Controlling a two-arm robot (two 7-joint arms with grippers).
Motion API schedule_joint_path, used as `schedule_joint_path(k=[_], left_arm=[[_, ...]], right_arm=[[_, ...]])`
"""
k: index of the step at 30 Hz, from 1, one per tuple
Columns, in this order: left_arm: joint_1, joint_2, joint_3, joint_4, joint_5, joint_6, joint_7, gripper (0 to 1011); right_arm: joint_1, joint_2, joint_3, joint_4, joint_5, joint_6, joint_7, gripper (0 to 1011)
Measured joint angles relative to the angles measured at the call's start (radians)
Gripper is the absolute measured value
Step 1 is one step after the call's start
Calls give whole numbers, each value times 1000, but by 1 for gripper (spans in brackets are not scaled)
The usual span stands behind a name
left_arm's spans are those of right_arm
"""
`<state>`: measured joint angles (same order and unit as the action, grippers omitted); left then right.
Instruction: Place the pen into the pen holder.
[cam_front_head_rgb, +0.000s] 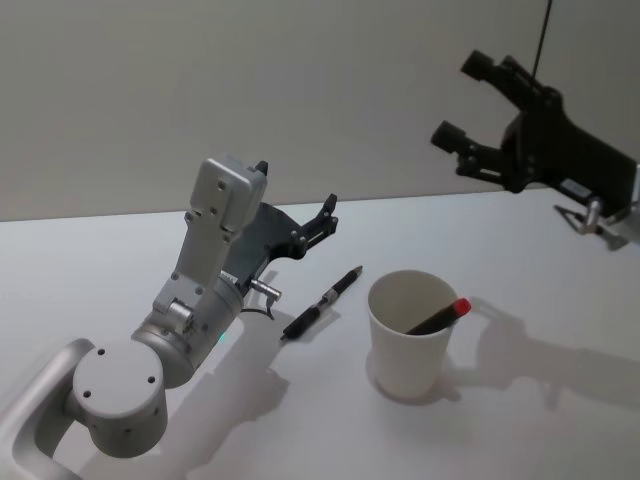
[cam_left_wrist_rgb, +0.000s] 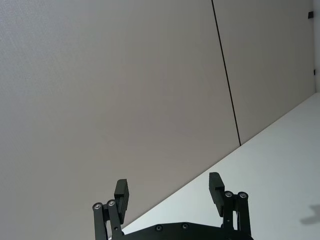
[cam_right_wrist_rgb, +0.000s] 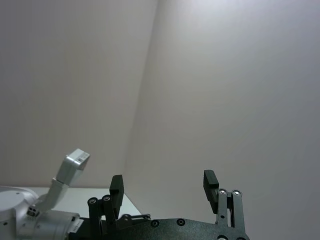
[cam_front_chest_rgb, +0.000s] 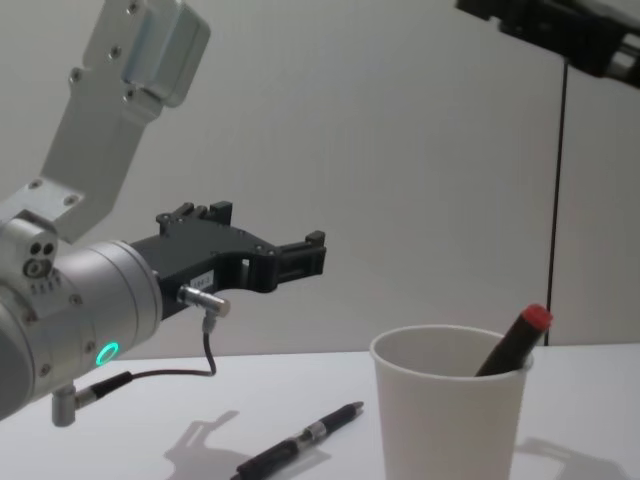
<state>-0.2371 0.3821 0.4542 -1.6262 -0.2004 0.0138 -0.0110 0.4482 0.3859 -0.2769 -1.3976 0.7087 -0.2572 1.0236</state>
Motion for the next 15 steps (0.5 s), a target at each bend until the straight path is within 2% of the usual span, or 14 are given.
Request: schedule_joint_path(k=[3, 13, 15], left_arm=[[0, 0, 0, 0, 0, 0, 0, 1001], [0, 0, 0, 0, 0, 0, 0, 1001], [0, 0, 0, 0, 0, 0, 0, 1001]], right_arm=[[-11, 19, 12, -22, -18, 14, -29, 1002], [-78, 120, 70, -130, -95, 80, -167, 1002], [-84, 130, 75, -139, -104, 87, -184, 1001]])
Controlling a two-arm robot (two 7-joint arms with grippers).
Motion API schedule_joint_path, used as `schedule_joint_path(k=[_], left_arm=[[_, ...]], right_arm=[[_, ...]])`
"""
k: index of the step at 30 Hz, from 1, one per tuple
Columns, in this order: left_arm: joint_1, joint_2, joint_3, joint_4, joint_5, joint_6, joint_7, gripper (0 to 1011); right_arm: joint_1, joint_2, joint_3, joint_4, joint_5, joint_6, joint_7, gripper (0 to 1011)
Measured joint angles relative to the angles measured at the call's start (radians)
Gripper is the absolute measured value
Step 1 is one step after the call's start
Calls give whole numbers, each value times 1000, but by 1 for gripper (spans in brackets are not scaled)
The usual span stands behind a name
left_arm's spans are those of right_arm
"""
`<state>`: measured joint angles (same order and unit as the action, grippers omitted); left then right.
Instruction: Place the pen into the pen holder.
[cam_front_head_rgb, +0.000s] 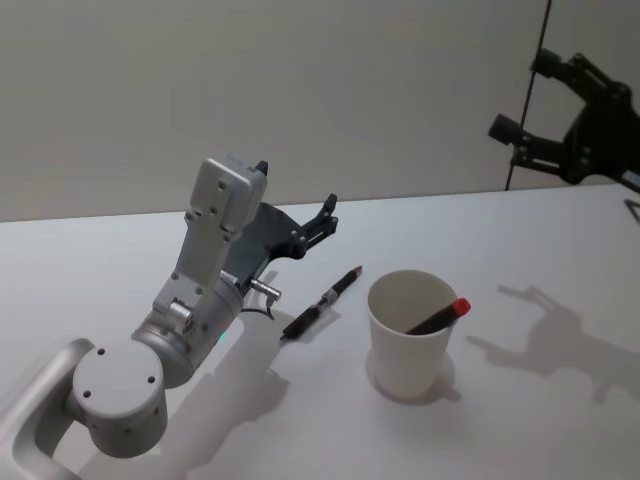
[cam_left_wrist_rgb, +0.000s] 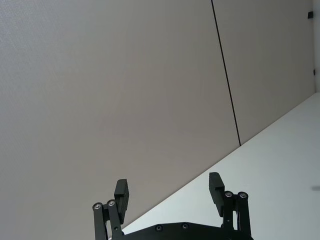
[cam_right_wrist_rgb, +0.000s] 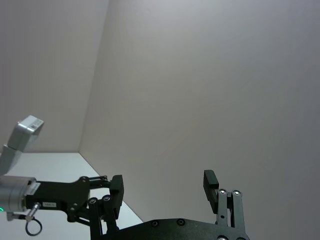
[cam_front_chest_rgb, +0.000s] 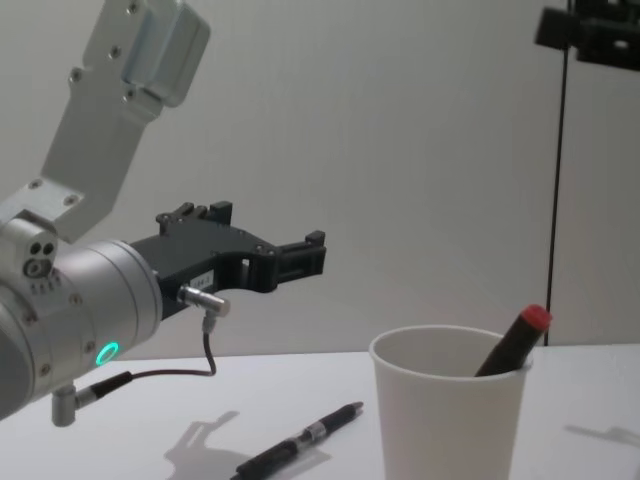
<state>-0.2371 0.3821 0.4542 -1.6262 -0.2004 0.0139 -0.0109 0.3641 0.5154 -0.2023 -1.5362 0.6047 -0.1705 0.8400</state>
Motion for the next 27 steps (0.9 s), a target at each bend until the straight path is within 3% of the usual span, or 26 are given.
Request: schedule_joint_path(k=[8, 27], left_arm=[[0, 0, 0, 0, 0, 0, 0, 1001], [0, 0, 0, 0, 0, 0, 0, 1001]], right_arm=[[-11, 19, 10, -13, -36, 16, -53, 1002], [22, -13, -12, 66, -62, -3, -82, 1002]])
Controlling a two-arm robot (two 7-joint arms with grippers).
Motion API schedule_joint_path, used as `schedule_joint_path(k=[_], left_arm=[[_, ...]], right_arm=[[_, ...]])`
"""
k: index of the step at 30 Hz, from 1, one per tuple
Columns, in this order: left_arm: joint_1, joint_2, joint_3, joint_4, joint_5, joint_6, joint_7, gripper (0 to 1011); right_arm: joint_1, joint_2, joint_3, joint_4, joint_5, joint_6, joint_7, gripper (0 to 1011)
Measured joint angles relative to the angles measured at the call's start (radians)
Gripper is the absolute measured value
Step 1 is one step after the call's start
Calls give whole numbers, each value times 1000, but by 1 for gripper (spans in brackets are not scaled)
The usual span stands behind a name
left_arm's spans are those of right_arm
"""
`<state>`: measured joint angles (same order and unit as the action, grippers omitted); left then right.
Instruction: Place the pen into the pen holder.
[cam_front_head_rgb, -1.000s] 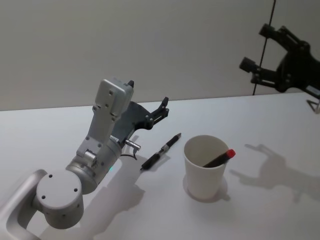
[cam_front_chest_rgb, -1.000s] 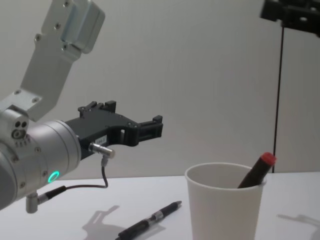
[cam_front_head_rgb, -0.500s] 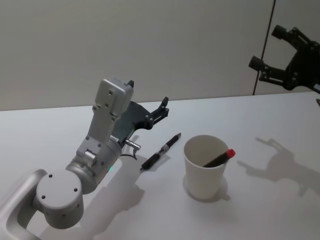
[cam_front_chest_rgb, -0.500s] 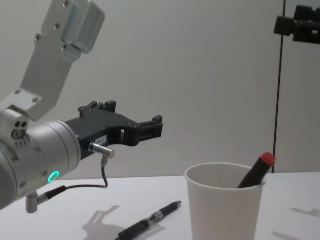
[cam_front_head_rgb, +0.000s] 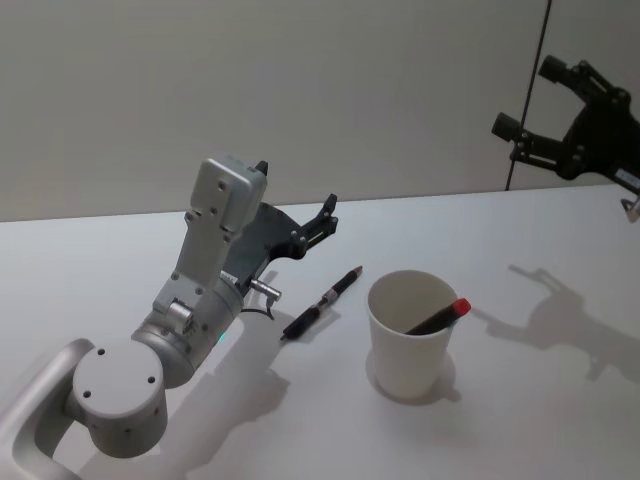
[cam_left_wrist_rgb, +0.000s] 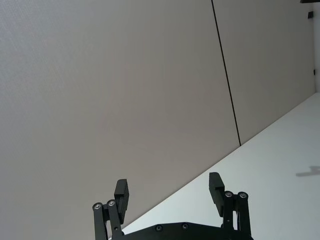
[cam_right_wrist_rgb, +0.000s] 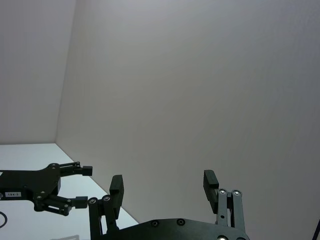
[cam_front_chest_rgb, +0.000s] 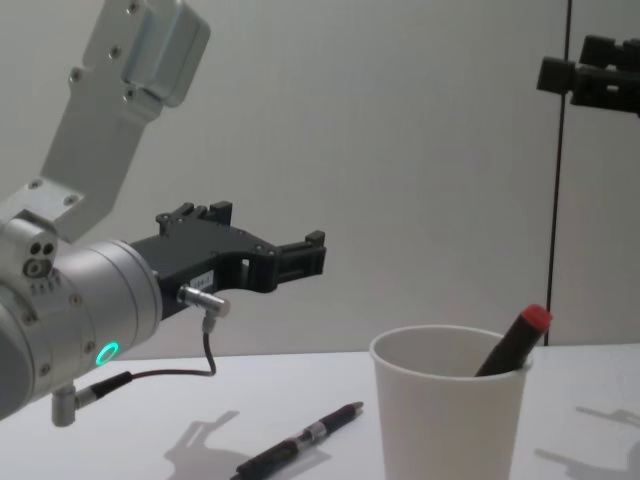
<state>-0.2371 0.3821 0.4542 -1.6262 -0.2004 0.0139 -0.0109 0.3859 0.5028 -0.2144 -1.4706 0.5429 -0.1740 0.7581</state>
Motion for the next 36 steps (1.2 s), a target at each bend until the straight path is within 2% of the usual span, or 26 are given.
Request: schedule_joint_path(k=[27, 33, 36], left_arm=[[0, 0, 0, 0, 0, 0, 0, 1001], [0, 0, 0, 0, 0, 0, 0, 1001], [0, 0, 0, 0, 0, 0, 0, 1001]], right_arm=[[10, -10, -8, 23, -10, -5, -12, 1001], [6, -8, -9, 23, -23, 13, -36, 1001], [-7, -3, -9, 19, -30, 32, -70, 1002]])
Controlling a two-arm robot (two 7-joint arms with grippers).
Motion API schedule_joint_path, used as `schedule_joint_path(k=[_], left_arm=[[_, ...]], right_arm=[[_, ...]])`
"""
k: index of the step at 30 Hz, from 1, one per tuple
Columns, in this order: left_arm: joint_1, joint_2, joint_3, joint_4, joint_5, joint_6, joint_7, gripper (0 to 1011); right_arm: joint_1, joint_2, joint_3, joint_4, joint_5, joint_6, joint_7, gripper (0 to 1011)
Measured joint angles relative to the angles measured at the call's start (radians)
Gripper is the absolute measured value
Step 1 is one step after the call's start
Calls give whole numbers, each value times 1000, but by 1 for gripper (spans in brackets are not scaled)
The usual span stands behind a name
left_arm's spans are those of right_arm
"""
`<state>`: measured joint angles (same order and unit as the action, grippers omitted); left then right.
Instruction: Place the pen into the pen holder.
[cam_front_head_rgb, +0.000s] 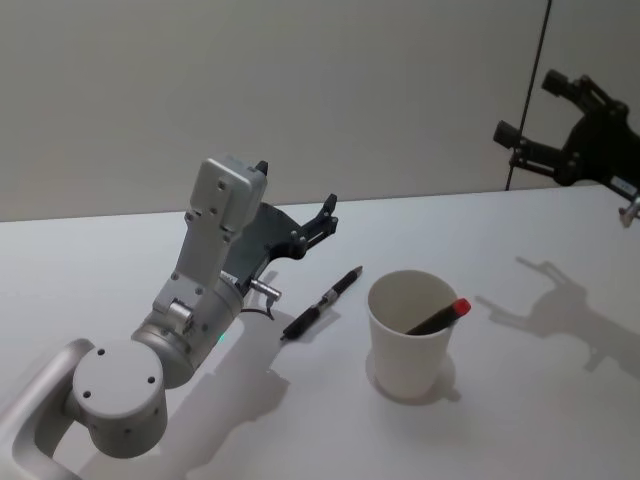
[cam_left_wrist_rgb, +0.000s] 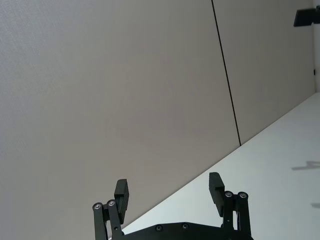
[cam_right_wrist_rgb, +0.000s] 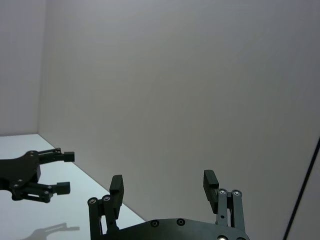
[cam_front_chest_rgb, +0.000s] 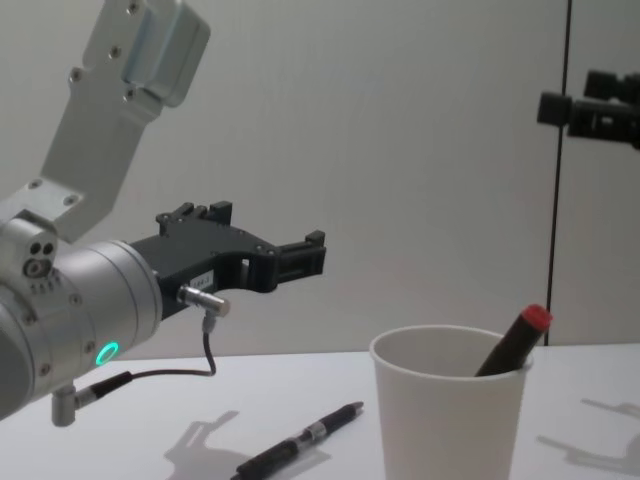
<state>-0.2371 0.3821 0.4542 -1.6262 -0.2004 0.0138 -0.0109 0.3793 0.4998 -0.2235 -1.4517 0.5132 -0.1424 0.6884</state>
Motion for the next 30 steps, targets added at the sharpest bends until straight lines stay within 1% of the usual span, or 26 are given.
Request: schedule_joint_path(k=[3, 10, 16, 21, 30], left_arm=[[0, 0, 0, 0, 0, 0, 0, 1001], [0, 0, 0, 0, 0, 0, 0, 1001], [0, 1, -1, 3, 1, 6, -12, 1001], [5, 7, -3, 8, -3, 19, -29, 1001], [40, 37, -11, 16, -47, 37, -60, 1001]], right_arm=[[-10, 4, 0, -4, -4, 13, -22, 1001], [-47, 20, 4, -16, -10, 55, -101, 1001], [-69, 29, 6, -22, -12, 76, -140, 1002], [-79, 33, 7, -25, -13, 86, -160, 1002], [-91, 38, 8, -28, -14, 98, -183, 1002]])
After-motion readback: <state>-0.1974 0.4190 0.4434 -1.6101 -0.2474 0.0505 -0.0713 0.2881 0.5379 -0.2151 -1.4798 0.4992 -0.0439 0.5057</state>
